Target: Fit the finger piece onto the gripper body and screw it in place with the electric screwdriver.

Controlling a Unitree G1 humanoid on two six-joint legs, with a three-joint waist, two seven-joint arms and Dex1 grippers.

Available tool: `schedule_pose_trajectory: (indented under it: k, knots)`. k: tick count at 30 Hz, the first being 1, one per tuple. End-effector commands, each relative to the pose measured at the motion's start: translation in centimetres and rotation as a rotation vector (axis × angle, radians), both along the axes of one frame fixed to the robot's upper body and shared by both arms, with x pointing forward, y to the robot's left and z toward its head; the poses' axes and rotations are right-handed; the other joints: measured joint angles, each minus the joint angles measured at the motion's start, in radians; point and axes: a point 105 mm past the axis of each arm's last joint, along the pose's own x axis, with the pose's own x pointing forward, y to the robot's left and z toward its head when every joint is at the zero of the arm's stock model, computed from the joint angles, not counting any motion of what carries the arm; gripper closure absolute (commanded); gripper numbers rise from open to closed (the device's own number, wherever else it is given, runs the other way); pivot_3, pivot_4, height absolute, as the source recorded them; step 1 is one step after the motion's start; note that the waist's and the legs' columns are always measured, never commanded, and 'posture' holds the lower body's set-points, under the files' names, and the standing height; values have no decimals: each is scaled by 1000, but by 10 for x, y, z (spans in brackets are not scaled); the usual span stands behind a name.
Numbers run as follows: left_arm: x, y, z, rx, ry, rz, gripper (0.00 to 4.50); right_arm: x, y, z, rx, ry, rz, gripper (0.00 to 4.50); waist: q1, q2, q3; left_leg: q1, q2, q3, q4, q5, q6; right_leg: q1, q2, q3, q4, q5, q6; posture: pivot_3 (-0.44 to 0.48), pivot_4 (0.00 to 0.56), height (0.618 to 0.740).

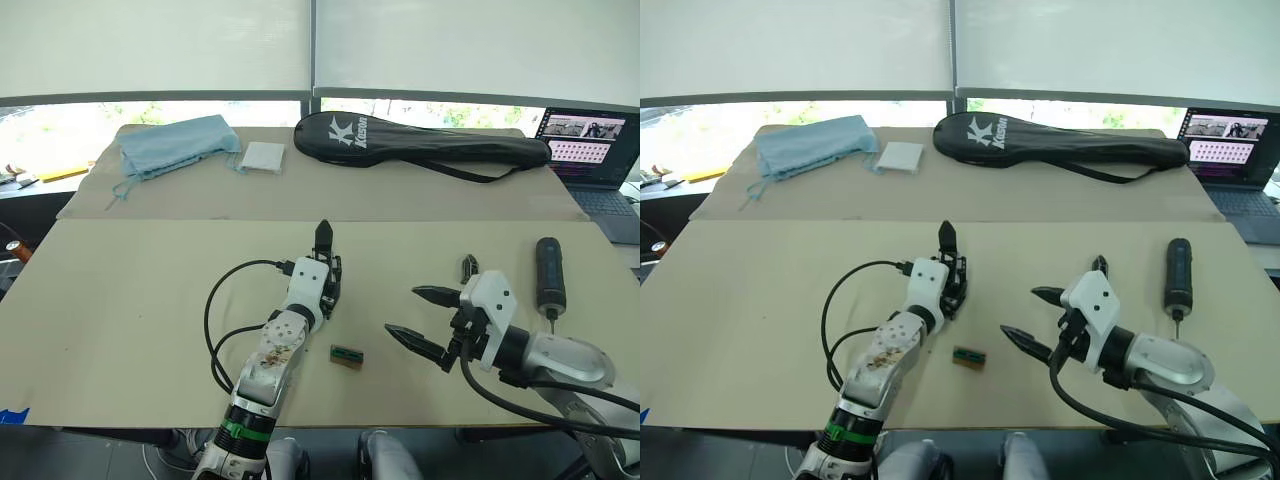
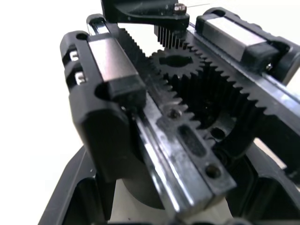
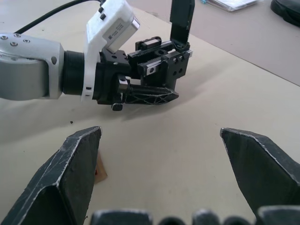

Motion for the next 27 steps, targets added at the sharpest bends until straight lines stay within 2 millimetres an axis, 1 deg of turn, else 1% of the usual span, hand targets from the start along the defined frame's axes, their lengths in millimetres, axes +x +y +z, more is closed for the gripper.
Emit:
schedule_pose_trajectory:
  k: [1, 2, 3, 5, 10, 11, 13, 16, 17, 19, 21, 23, 24, 25, 27]
  knots:
    - [-6, -18, 6, -97, 3, -16, 738, 0, 1, 12, -8, -58, 18, 0, 0, 0, 0, 0, 0, 0, 0, 0, 0, 0, 0, 0, 0, 0, 0, 0, 150, 736]
    - [-7, -16, 7, -104, 5, -28, 276, 1, 2, 12, -7, -59, 18, 0, 0, 0, 0, 0, 0, 0, 0, 0, 0, 0, 0, 0, 0, 0, 0, 0, 150, 736]
    - [-7, -14, 7, -107, 8, -35, 66, 2, 2, 13, -7, -61, 18, 0, 0, 0, 0, 0, 0, 0, 0, 0, 0, 0, 0, 0, 0, 0, 0, 0, 150, 736]
    - [-10, -6, 7, -105, 22, -64, 66, 3, 3, 14, -7, -65, 23, 0, -1, 0, 0, 0, 0, 0, 0, 0, 0, 0, 0, 0, 0, 0, 0, 0, 150, 736]
    - [-21, 26, 7, -64, 92, -148, 66, 8, 2, 19, -27, -75, 47, 0, -5, 1, 0, 0, 0, 0, 0, 0, 0, 0, 0, 0, 0, 0, 0, 0, 150, 736]
    - [-25, 35, 9, -52, 105, -179, 66, 9, 0, 22, -36, -72, 53, 0, -6, 1, 0, 0, 0, 0, 0, 0, 0, 0, 1, -1, 0, 0, 0, 0, 150, 736]
    - [-30, 45, 13, -29, 122, -225, 66, 11, -4, 26, -47, -61, 56, 0, -12, 1, 0, 1, 0, 0, 0, 0, 0, 0, 1, -1, 1, 0, 0, 0, 150, 736]
    - [-41, 59, 15, 5, 169, -323, 66, 16, -15, 36, -59, 2, 39, 0, -17, 1, 0, 1, 0, 0, 0, 0, -1, 0, 1, -2, 1, 0, 0, 0, 150, 736]
    - [-45, 64, 19, 18, 177, -363, 66, 18, -22, 38, -89, 40, 35, 0, -16, 1, 0, 1, 0, 0, 0, 0, -1, 0, 1, -2, 1, 0, 0, 0, 150, 736]
    - [-58, 69, 33, 37, 181, -509, 66, 31, -42, 46, -128, 179, -37, 0, -21, 2, 0, 1, 0, 0, 1, 0, 0, 0, 1, -2, 1, 0, 0, 0, 150, 736]
    - [-70, 69, 46, 52, 168, -629, 66, 38, -51, 54, -134, 275, -66, 0, -27, 2, 0, 0, 0, 0, 1, 0, 0, 0, 0, -2, 0, 0, -1, 0, 150, 736]
    - [-81, 69, 61, 54, 149, -750, 66, 49, -60, 56, -153, 371, -137, 0, -28, 2, 0, 1, 0, -1, -1, 0, 0, 0, -1, -2, 0, -1, -2, 0, 150, 736]
    - [-97, 71, 79, 63, 116, -886, 66, 60, -66, 57, -172, 443, -194, 0, -28, 2, 0, 1, 1, -1, -2, 0, 0, 0, -1, -1, -1, -2, -3, 0, 150, 736]
    - [-109, 73, 92, 85, 91, -986, 66, 69, -69, 61, -156, 497, -236, 0, -36, 0, 1, 1, 1, -1, -3, 0, 0, 0, -2, -1, 0, -2, -3, 0, 150, 736]
    - [-123, 78, 109, 122, 64, -1113, 66, 86, -77, 60, -165, 603, -351, 0, -42, 1, 2, -1, 1, 1, -4, 1, -2, -3, -1, -1, -1, -2, -6, 0, 150, 736]
